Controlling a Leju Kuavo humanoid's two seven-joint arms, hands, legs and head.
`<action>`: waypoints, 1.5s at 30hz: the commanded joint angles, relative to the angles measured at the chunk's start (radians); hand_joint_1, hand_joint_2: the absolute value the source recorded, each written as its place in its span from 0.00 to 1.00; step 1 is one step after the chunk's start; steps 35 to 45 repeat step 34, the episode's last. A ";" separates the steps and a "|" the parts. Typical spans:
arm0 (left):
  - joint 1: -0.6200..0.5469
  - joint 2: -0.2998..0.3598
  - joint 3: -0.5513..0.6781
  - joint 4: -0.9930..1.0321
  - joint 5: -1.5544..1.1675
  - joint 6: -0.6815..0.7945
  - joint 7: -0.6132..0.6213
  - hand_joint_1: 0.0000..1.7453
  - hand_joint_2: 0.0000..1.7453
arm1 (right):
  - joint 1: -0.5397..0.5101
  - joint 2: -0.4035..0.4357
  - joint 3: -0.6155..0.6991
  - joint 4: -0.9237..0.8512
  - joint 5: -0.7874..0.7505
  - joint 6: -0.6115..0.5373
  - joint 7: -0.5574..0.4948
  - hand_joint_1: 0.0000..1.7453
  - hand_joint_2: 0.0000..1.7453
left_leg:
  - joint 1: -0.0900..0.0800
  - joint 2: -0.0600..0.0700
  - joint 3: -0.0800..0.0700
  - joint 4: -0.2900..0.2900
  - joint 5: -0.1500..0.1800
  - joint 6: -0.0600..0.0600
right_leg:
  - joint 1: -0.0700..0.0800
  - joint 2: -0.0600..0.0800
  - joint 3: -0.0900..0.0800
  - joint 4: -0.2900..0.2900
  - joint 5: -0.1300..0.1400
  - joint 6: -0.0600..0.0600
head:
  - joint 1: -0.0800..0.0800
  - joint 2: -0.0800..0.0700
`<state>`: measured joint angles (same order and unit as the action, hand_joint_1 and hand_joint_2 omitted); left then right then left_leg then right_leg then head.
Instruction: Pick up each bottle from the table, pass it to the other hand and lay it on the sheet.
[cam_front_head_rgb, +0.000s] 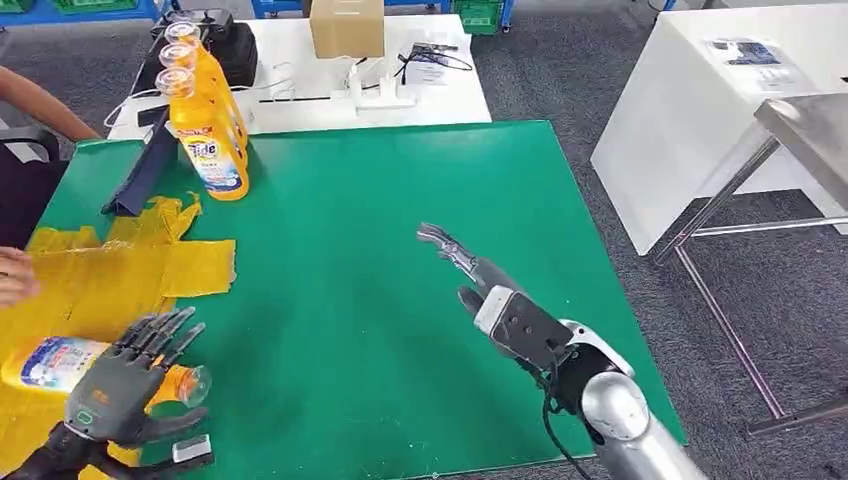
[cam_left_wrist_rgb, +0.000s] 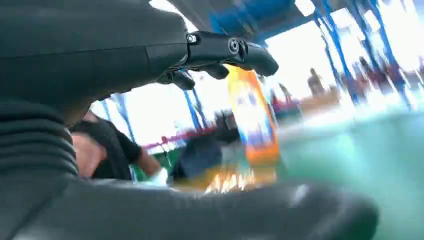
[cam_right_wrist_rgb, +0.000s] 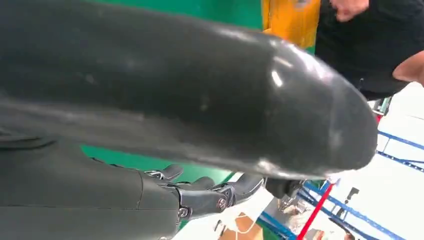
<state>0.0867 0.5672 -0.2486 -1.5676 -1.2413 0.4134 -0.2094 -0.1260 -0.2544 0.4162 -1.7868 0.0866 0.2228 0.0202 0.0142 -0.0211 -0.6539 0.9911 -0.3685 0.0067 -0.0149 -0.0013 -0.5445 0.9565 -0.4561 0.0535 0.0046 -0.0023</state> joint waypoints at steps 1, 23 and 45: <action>0.095 -0.259 0.291 -0.217 0.204 0.090 -0.093 0.00 0.00 | 0.077 -0.015 -0.019 -0.048 0.014 -0.018 -0.010 0.00 0.00 | -0.001 0.002 0.003 0.000 -0.002 0.001 | 0.000 0.000 0.004 0.000 -0.002 -0.002 | 0.000 0.000; 0.097 -0.491 0.312 -0.508 1.247 -0.647 -0.144 0.00 0.00 | 0.276 0.156 -0.165 -0.275 0.274 -0.327 -0.286 0.00 0.00 | 0.000 0.000 0.003 0.002 -0.003 0.000 | 0.000 -0.001 0.002 0.002 -0.004 -0.003 | 0.000 0.000; 0.123 -0.422 0.255 -0.442 1.259 -0.797 -0.158 0.00 0.00 | 0.259 0.104 -0.091 -0.192 0.314 -0.198 -0.279 0.00 0.00 | 0.000 0.001 0.005 -0.001 -0.002 -0.001 | 0.000 0.000 0.002 -0.002 -0.001 -0.002 | 0.000 0.000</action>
